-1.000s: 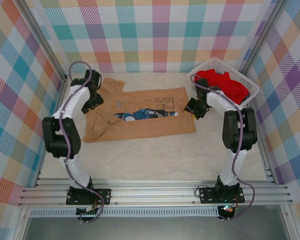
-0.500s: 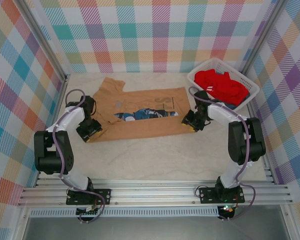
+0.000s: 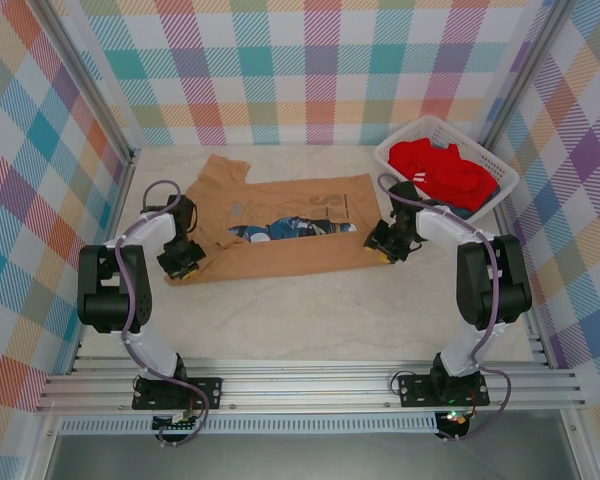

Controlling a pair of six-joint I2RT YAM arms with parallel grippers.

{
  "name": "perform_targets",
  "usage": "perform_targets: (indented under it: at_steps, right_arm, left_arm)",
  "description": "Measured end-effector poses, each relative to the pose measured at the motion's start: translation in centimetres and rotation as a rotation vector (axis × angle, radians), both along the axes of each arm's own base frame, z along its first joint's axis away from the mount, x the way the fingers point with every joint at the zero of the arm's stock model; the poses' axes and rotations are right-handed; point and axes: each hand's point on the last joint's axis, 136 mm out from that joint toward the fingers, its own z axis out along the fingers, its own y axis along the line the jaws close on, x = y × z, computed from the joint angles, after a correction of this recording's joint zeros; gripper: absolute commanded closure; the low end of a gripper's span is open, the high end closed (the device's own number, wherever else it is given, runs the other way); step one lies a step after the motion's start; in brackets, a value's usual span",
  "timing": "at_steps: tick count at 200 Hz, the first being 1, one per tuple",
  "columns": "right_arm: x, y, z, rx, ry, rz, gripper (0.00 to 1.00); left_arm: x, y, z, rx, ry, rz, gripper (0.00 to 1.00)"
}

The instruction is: Fold and stack the t-shirts

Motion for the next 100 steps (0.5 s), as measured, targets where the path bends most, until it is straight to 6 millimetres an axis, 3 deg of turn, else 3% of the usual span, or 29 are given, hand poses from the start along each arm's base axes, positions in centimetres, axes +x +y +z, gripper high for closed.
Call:
perform_targets:
  at_steps: [50,100]
  right_arm:
    - [0.4,-1.6,-3.5,-0.089,0.071,0.002,0.61]
    - [1.5,-2.2,-3.4,-0.135,0.056,0.032,0.61]
  left_arm:
    - [-0.3,1.1,1.4,0.06,0.028,0.003,1.0]
    - [-1.6,2.7,2.4,0.109,0.09,0.028,1.0]
